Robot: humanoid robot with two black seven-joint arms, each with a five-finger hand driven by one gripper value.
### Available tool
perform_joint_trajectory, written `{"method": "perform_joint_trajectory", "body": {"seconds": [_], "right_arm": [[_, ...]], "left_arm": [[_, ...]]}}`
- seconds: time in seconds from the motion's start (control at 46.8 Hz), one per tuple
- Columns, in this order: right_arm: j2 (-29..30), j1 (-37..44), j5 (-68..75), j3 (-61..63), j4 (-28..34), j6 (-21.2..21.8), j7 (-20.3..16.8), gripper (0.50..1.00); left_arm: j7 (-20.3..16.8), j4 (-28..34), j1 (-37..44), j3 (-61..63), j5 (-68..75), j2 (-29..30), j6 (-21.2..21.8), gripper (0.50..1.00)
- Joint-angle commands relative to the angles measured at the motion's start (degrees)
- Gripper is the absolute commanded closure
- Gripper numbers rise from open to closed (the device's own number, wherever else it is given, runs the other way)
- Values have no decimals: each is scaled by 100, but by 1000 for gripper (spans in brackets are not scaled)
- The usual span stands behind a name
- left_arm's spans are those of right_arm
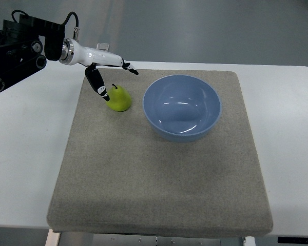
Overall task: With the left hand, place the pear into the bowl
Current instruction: 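Lower the left hand around the green pear and close the fingers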
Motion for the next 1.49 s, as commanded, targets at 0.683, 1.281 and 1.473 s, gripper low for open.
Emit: {"method": "perform_joint_trajectory", "body": {"seconds": [0.683, 1.281, 1.473], "right_arm": [[0, 0, 0, 0, 0, 0, -3, 574], [0, 0, 0, 0, 0, 0, -3, 574], [0, 0, 0, 0, 0, -9, -3, 574]], "left_arm": [[2, 695, 358, 96, 807, -630, 387, 516], [2, 748, 534, 421, 816, -709, 615, 564], [2, 765, 551, 456, 807, -709, 650, 692]]}}
